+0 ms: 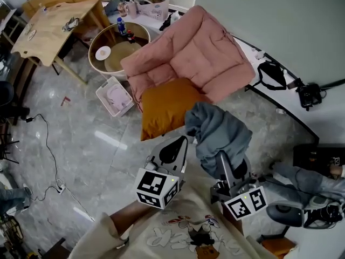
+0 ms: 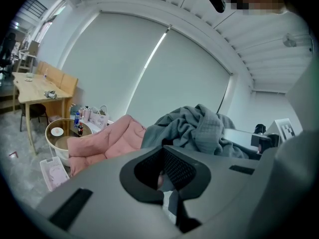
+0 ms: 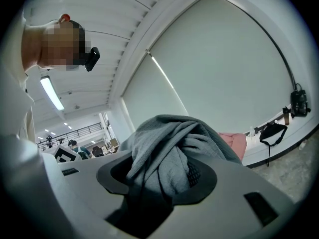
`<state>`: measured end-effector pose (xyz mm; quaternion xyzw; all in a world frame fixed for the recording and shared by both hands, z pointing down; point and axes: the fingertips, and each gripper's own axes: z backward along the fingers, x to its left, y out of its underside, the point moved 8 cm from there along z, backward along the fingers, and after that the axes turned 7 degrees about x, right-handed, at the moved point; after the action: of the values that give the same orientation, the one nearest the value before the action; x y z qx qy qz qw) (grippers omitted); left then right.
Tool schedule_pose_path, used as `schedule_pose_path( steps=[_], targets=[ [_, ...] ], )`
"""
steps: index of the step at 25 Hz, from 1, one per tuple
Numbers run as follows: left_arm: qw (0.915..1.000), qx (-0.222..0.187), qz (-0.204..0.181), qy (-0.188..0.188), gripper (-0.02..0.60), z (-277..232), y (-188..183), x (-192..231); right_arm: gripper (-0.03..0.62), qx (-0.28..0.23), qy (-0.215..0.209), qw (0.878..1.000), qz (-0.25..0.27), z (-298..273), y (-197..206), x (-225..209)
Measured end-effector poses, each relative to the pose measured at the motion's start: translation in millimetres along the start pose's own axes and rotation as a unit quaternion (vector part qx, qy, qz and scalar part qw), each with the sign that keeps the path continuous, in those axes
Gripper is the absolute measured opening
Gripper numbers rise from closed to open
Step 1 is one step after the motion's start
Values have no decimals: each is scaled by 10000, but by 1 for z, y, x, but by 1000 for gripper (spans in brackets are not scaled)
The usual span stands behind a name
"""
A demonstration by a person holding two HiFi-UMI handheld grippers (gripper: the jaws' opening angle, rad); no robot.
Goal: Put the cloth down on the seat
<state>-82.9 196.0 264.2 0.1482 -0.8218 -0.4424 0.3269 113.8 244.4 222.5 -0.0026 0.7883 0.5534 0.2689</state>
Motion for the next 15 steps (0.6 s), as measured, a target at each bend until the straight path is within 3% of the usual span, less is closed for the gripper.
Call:
schedule_pose_path(
  steps=[15],
  targets=[
    [9995, -36, 68, -298, 5, -52, -27, 16, 213, -17, -433, 9985, 320, -52, -38, -35]
  ],
)
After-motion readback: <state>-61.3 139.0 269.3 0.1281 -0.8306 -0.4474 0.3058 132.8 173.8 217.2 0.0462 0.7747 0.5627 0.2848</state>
